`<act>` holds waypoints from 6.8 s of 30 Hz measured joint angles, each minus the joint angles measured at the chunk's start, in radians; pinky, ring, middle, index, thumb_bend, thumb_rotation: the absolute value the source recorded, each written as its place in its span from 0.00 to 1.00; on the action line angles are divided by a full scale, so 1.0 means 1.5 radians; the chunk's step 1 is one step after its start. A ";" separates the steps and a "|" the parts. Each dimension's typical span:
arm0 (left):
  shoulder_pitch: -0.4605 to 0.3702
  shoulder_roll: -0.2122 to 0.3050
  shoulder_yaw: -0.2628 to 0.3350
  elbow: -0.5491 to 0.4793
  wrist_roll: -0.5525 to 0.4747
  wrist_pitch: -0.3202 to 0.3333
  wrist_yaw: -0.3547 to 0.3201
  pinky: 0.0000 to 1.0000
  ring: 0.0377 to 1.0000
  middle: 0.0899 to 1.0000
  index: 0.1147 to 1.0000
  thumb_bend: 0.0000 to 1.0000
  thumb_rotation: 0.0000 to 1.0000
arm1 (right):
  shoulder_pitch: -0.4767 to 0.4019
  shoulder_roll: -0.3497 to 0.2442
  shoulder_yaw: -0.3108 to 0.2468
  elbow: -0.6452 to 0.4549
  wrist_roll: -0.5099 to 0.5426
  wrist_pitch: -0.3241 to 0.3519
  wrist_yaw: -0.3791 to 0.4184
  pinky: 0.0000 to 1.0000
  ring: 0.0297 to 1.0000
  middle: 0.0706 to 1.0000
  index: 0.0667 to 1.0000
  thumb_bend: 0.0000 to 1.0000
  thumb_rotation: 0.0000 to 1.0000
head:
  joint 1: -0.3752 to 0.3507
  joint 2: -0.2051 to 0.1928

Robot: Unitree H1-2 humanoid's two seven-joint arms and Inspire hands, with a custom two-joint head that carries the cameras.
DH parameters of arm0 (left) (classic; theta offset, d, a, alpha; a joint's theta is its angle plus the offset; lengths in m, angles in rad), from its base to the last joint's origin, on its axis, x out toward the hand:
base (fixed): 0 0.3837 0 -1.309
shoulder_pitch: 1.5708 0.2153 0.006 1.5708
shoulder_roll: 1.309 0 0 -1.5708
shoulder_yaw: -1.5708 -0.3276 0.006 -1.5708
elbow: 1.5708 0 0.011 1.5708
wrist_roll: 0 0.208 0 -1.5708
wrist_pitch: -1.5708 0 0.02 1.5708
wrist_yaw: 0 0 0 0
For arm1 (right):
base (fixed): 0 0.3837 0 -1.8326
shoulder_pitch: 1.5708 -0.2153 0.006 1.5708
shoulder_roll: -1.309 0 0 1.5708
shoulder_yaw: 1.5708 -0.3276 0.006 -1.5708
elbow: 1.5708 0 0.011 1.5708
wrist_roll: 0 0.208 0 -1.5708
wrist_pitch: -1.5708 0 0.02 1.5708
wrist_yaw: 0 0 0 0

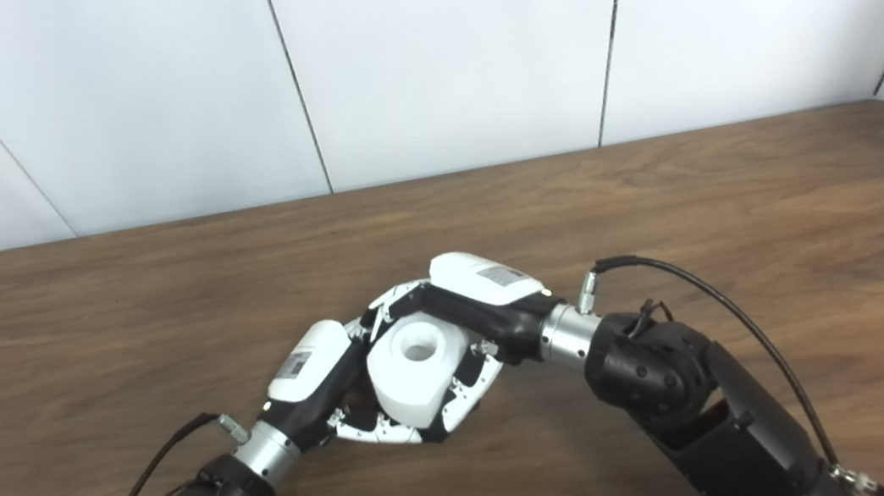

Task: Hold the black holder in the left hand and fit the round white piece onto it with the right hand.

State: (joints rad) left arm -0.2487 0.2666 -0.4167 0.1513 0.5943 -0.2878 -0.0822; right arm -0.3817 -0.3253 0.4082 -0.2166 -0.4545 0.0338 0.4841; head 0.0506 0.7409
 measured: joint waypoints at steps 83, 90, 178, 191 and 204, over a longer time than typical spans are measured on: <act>-0.001 0.001 -0.005 -0.010 -0.008 0.016 -0.003 0.82 0.89 0.86 0.41 0.52 0.05 | 0.000 -0.010 -0.026 0.000 0.006 0.034 0.043 0.70 0.89 1.00 1.00 1.00 0.29 | 0.003 0.010; -0.001 0.001 -0.005 -0.010 -0.008 0.016 -0.003 0.81 0.89 0.87 0.41 0.52 0.05 | 0.000 -0.010 -0.028 0.000 0.013 0.034 0.045 0.70 0.89 1.00 1.00 1.00 0.29 | 0.003 0.012; 0.013 0.007 0.059 -0.064 0.005 0.114 -0.032 0.79 0.93 0.99 0.99 0.91 0.10 | 0.082 0.049 -0.273 0.104 0.120 -0.027 -0.289 0.56 0.68 0.80 0.83 0.76 0.11 | -0.003 -0.003; 0.021 0.001 0.096 -0.061 -0.039 0.114 -0.022 0.70 0.85 0.89 0.88 0.66 0.01 | 0.086 0.049 -0.272 0.103 0.133 -0.029 -0.289 0.54 0.65 0.77 0.80 0.70 0.04 | -0.002 -0.017; 0.111 -0.150 0.286 -0.096 -0.298 0.148 0.071 0.48 0.58 0.65 0.64 0.37 0.05 | 0.121 0.114 -0.265 0.092 0.126 -0.072 -0.335 0.52 0.62 0.67 0.66 0.52 0.03 | -0.008 -0.037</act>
State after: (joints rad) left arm -0.0829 0.0415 0.0116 0.0080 0.1475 -0.0660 0.0237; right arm -0.2005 -0.1539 0.0101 -0.0785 -0.2660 -0.0736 -0.0178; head 0.0384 0.6857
